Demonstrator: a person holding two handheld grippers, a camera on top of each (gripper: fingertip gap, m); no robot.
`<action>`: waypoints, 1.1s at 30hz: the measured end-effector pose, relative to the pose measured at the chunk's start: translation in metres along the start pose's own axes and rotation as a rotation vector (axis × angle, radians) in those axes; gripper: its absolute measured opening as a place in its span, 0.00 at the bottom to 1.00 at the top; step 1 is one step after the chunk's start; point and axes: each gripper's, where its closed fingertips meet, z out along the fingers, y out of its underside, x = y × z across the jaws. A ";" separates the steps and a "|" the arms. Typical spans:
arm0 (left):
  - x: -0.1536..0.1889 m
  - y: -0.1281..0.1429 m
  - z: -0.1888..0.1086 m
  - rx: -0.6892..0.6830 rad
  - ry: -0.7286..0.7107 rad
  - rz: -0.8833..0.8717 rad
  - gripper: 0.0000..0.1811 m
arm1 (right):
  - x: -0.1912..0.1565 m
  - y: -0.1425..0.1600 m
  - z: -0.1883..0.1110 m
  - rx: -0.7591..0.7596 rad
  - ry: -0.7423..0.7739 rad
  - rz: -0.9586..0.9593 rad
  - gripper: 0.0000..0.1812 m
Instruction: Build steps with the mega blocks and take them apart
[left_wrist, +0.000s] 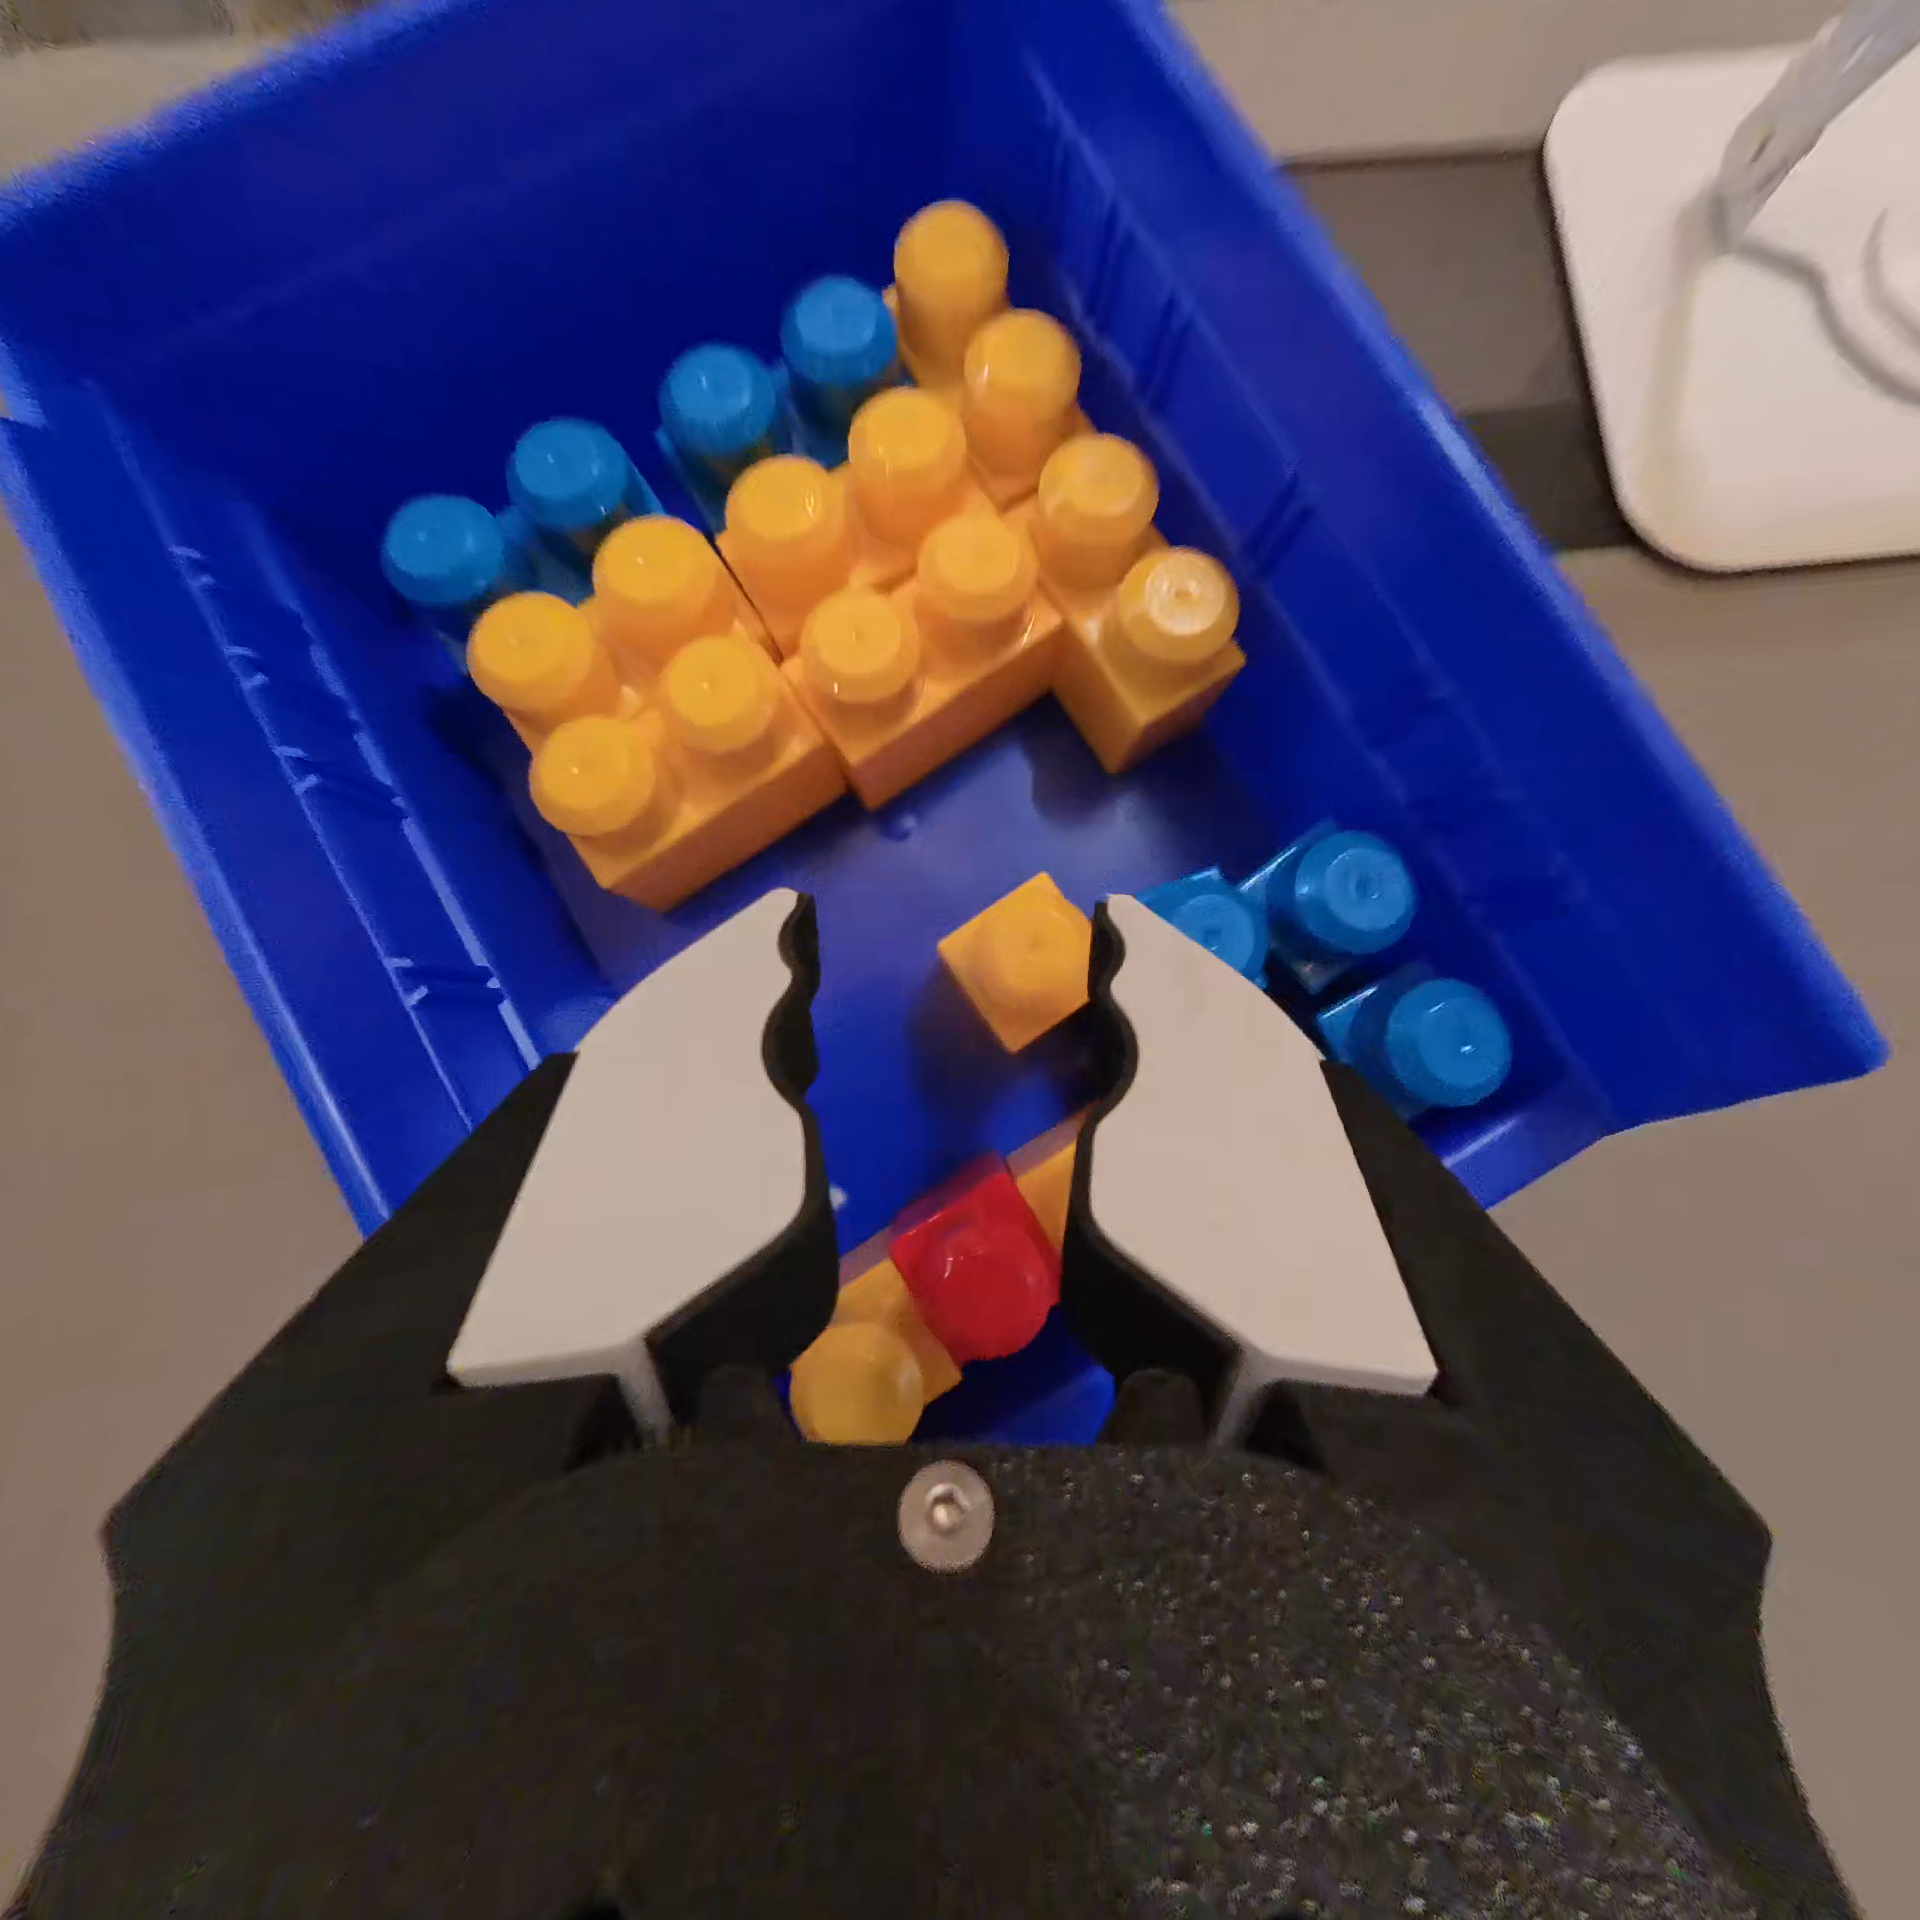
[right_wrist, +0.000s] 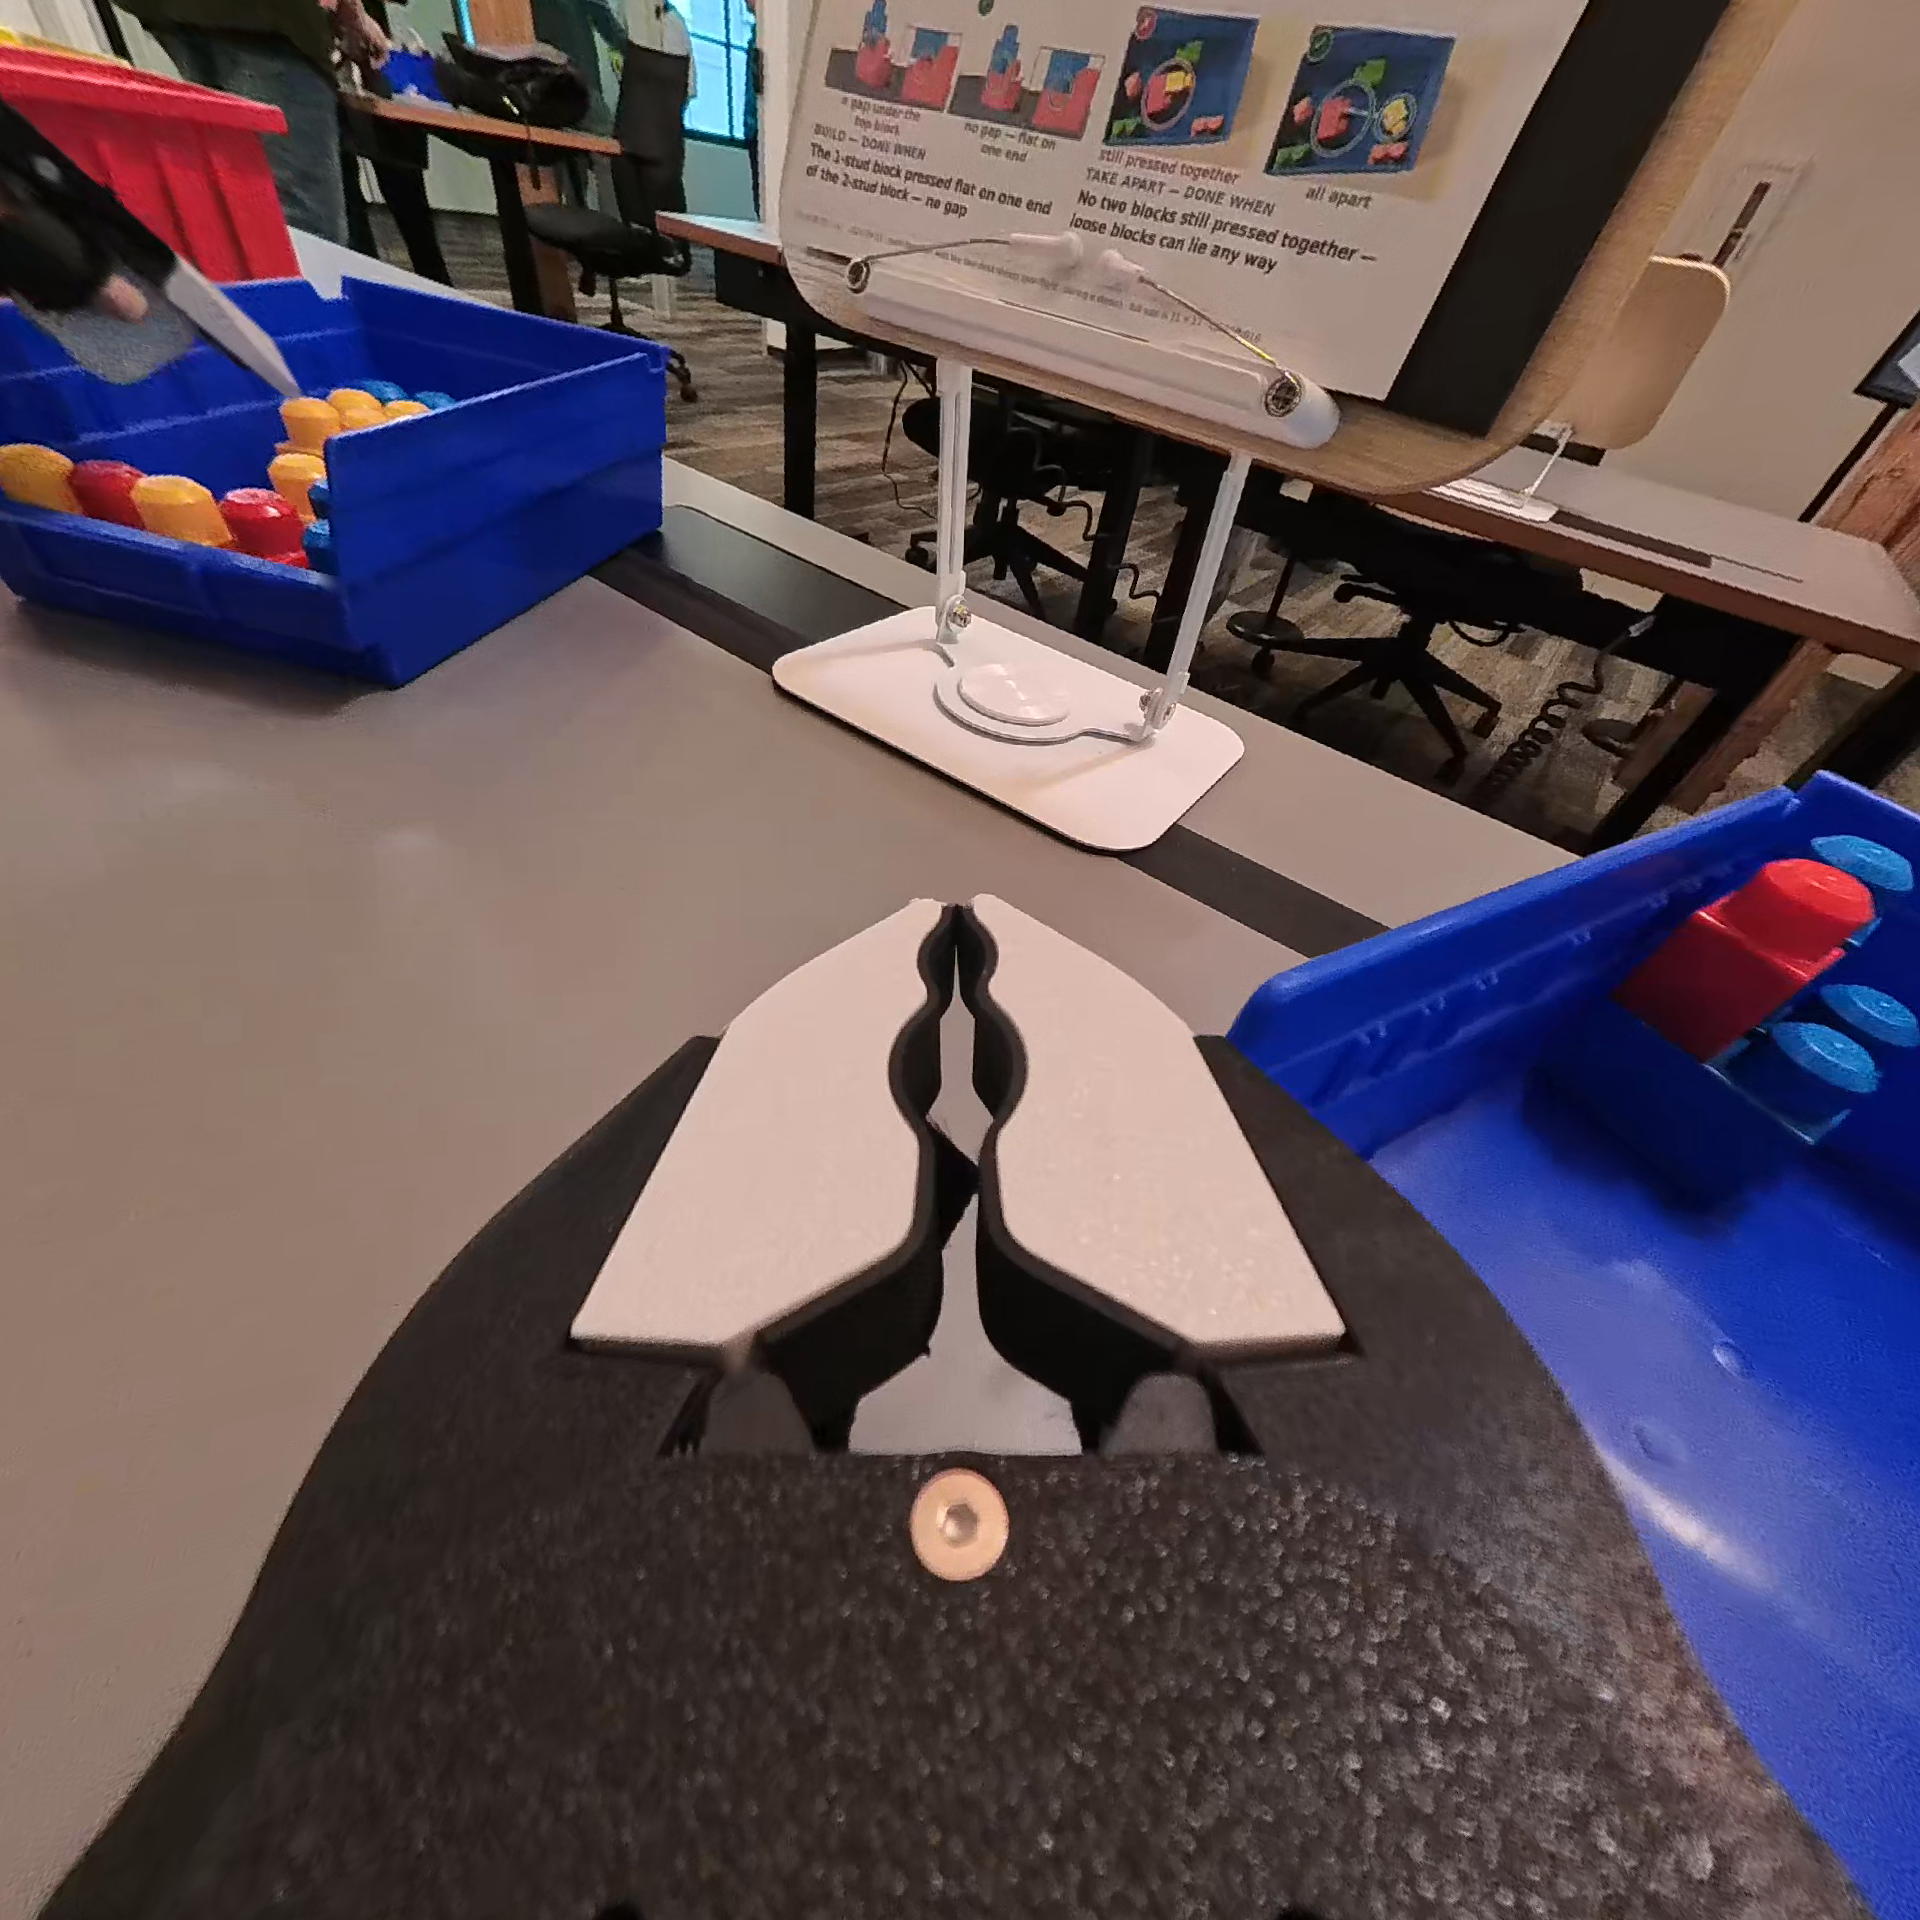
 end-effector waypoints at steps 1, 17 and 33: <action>-0.001 0.005 0.004 -0.040 -0.002 0.013 0.27 | 0.001 0.000 0.000 -0.001 -0.001 0.002 0.00; 0.008 0.032 0.026 -0.188 0.029 0.055 0.16 | 0.000 -0.001 -0.001 -0.002 -0.022 0.022 0.00; -0.017 -0.023 0.036 -0.128 -0.071 0.077 0.23 | -0.002 0.002 0.000 -0.017 -0.039 0.018 0.00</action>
